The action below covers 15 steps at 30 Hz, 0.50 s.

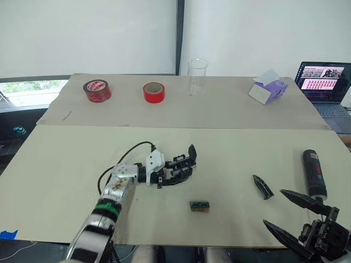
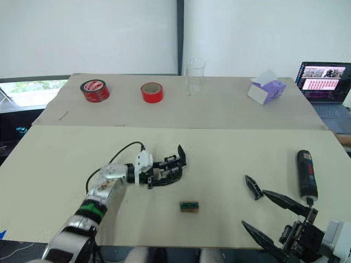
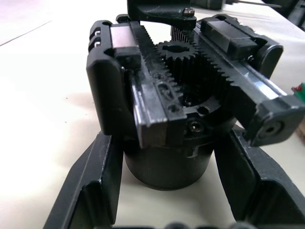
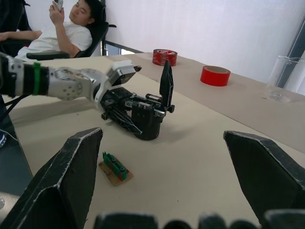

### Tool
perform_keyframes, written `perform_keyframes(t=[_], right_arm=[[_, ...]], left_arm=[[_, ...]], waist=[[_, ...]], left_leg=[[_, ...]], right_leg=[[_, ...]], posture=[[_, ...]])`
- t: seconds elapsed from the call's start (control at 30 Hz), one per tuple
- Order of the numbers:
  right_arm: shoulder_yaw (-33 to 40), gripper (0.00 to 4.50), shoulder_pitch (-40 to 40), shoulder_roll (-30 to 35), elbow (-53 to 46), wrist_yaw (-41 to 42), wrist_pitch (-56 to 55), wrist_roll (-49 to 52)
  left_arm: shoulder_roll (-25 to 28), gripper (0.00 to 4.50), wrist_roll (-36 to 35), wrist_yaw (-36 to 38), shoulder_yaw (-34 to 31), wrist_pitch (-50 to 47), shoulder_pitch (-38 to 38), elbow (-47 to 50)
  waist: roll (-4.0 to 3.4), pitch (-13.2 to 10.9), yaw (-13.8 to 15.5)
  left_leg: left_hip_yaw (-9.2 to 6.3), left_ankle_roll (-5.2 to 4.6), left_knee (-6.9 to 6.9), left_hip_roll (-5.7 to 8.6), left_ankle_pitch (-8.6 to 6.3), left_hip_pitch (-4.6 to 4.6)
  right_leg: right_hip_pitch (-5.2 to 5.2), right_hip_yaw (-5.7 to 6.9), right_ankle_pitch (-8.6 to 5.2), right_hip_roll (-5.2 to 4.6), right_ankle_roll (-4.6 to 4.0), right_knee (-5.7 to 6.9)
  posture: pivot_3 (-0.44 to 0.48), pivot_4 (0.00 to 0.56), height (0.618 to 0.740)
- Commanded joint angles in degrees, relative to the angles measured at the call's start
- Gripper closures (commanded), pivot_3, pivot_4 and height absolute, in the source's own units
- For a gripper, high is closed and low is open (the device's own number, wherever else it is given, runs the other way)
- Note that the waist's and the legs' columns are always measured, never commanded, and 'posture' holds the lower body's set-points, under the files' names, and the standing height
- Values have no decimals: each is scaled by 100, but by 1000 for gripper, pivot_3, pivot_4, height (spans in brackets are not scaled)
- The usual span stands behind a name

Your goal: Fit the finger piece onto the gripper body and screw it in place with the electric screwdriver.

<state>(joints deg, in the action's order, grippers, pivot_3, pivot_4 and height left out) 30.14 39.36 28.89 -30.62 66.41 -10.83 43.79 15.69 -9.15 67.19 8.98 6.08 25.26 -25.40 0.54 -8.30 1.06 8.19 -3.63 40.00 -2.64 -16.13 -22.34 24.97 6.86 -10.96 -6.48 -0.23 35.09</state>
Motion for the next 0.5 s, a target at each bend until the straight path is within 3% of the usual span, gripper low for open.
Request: perform_keyframes(t=[0.03,0.17,0.47,0.5], right_arm=[[-28,0,-180,87,-21,84,-40,3],[-133,0,-296,96,34,138,-1,-37],[-105,0,-314,182,127,279,0,35],[-99,0,-322,188,141,283,-3,40]], left_arm=[[-328,2217,85,-1191,40,-902,-488,1441],[-409,2217,440,-1801,296,-1250,-908,2014],[-513,2217,334,-2525,479,-2271,-1379,2901],[-506,1717,317,-2537,480,-2297,-1369,2923]], waist=[[1,-1,9],[1,-1,86],[0,0,122],[-1,0,122]], left_leg=[[-2,0,1,0,0,-1],[-5,0,3,3,0,0],[-5,0,2,2,0,2],[-5,0,2,2,0,2]], right_leg=[[0,0,0,0,0,-1],[-4,3,0,-2,1,-1],[-3,3,0,-1,0,0],[-3,3,-1,0,0,0]], posture=[[0,150,740],[0,150,740],[0,150,740],[0,150,740]])
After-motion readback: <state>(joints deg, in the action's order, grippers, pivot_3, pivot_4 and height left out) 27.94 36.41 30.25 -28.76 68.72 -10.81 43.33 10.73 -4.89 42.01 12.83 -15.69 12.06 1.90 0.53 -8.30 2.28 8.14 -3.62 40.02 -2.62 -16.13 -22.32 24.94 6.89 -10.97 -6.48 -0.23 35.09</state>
